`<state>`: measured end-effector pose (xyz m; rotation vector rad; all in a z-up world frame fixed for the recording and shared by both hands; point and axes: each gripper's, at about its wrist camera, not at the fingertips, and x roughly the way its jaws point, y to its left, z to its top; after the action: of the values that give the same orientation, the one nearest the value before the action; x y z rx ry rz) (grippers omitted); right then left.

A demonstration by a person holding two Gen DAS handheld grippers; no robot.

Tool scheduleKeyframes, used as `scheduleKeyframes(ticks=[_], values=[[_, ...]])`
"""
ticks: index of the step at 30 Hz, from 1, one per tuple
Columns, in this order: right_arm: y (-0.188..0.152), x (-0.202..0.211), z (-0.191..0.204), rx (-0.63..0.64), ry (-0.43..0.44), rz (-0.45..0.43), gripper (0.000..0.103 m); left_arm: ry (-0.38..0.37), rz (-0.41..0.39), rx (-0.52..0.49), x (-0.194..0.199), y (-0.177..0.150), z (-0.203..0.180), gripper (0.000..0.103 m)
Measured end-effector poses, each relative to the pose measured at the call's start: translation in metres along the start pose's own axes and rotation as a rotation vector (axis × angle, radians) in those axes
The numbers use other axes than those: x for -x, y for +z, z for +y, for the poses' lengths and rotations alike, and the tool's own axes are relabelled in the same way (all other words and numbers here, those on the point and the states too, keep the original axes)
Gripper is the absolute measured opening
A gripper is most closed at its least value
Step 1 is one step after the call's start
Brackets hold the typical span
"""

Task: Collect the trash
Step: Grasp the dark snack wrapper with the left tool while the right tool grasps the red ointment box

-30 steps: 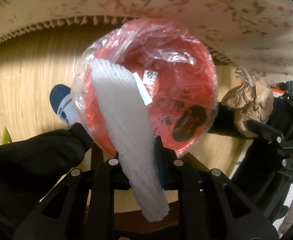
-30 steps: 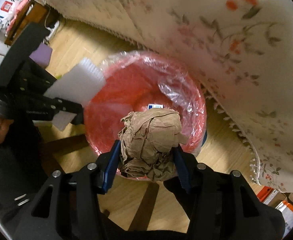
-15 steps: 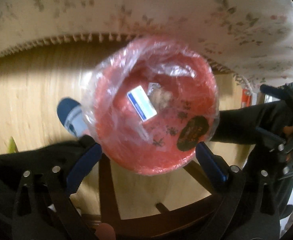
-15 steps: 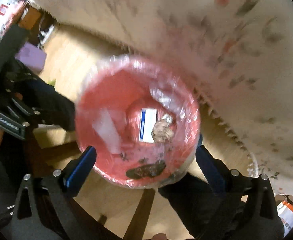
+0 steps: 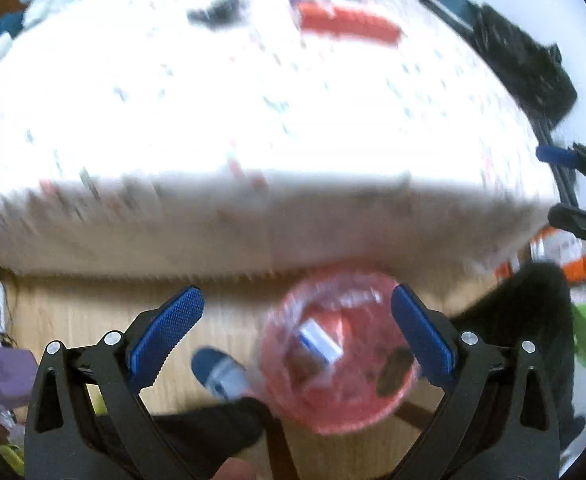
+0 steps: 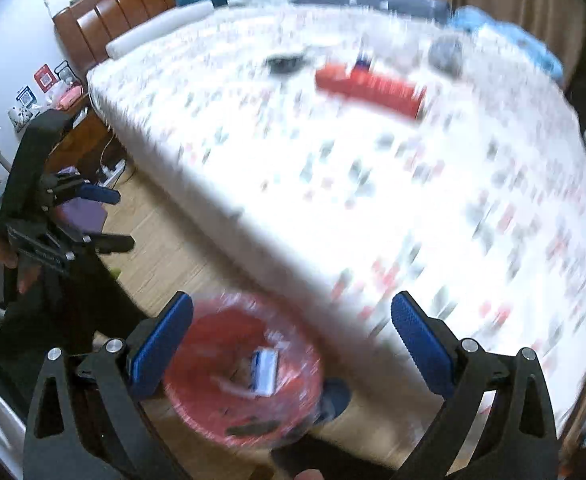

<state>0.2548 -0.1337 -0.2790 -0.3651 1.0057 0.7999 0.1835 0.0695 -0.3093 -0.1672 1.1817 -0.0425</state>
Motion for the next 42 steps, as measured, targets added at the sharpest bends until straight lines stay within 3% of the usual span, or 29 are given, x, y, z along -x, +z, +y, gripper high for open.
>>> scheduleKeyframes(ticks=[7,15,30,36,38,42], values=[[0.048,-0.005,-0.026,0.083,-0.031,-0.078,0.098,0.103,-0.122,-0.016,0.007,0.077,0.011,0.097],[0.088,-0.024,-0.039,0.186,-0.056,-0.088,0.098,0.154,-0.191,-0.097,-0.016,0.142,0.012,0.097],[0.154,-0.094,-0.072,0.303,-0.053,-0.029,0.098,0.200,-0.187,-0.145,-0.082,0.231,0.034,0.097],[0.170,-0.117,-0.078,0.310,-0.040,-0.018,0.098,0.165,-0.199,-0.129,-0.096,0.248,0.047,0.097],[0.173,-0.126,-0.078,0.320,-0.036,-0.009,0.098,0.141,-0.210,-0.123,-0.097,0.253,0.050,0.095],[0.179,-0.141,-0.078,0.346,-0.031,0.011,0.098,0.124,-0.166,-0.133,-0.108,0.258,0.050,0.063]])
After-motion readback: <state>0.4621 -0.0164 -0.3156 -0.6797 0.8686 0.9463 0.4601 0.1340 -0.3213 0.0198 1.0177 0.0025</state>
